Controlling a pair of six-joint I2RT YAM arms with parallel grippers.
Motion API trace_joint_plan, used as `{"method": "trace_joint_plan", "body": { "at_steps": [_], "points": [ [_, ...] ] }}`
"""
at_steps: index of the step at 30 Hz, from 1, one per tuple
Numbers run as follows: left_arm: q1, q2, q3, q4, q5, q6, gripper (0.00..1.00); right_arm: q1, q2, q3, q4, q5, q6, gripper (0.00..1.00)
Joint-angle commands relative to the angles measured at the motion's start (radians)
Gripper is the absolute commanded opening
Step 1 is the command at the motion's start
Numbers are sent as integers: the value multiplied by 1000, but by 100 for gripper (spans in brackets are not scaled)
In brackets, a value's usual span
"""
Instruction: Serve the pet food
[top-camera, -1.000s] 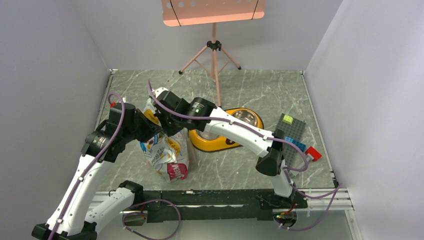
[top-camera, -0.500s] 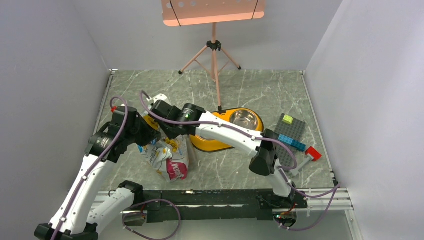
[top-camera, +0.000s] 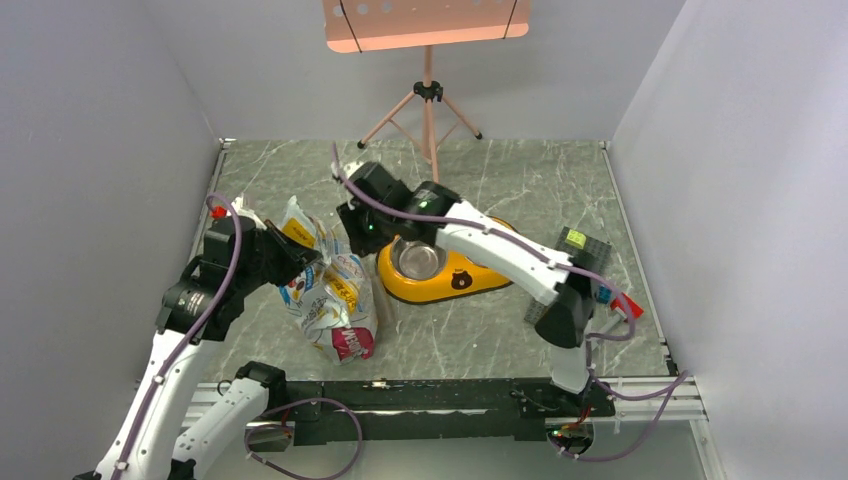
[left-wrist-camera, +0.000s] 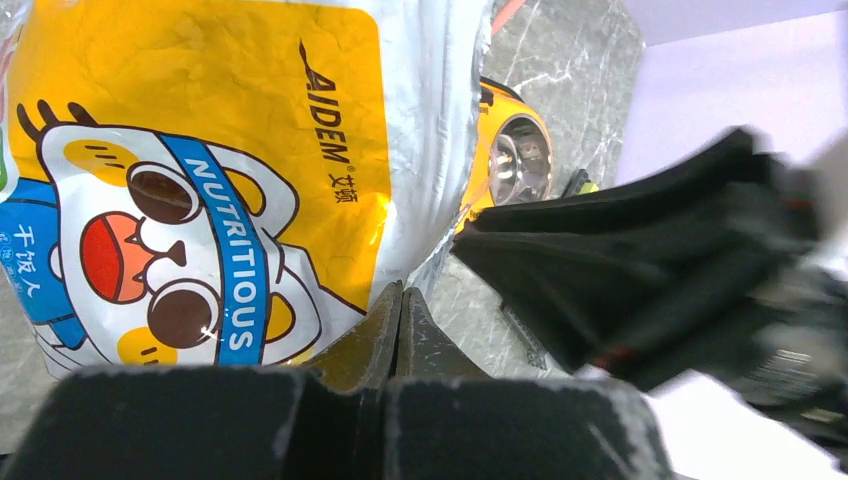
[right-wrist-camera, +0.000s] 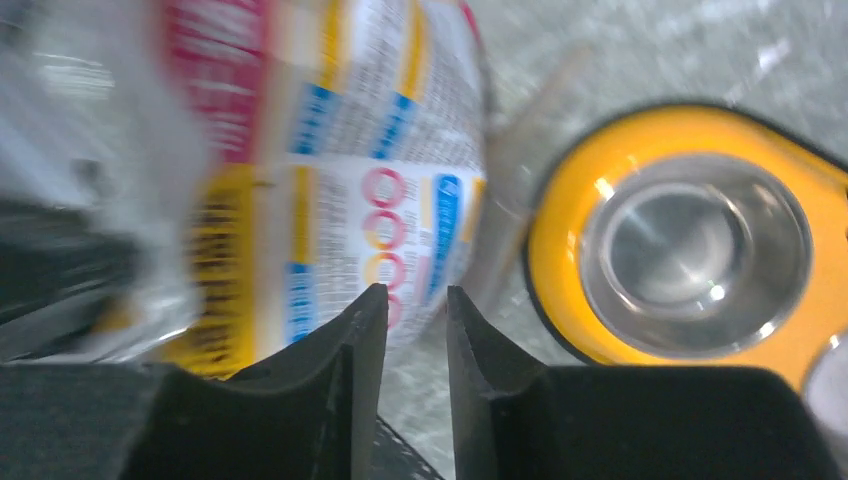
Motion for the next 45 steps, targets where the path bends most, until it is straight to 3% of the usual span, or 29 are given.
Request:
{"method": "trace_joint_plan", "body": {
  "at_steps": [1,7,23,26,29,30,33,38,40,43,45],
  "points": [
    [11,-9,34,49,-2,16,0,-45,-92,54,182,-254,21,35],
    [14,-8,46,33,-6,10,0,-56,-88,29,266,-407,43,43],
    [17,-10,69,3,-1,25,0,-67,-51,-99,416,-589,100,38],
    [17,-8,60,16,13,21,0,-67,-52,-137,479,-623,127,29],
    [17,-4,64,10,14,29,0,-69,-45,-158,524,-620,145,4],
    [17,-1,67,2,11,33,0,-69,-44,-156,524,-610,153,0],
    [17,22,92,-71,-30,36,0,-66,-51,-139,494,-511,149,0],
    [17,106,175,-294,-175,69,0,41,36,95,140,160,42,0],
    [18,95,145,-283,-197,83,0,83,94,155,69,325,2,0],
    [31,52,74,-196,-148,70,0,127,122,194,29,391,-21,0],
    [32,21,57,-141,-110,60,0,140,44,100,165,327,-63,0]
  ]
}}
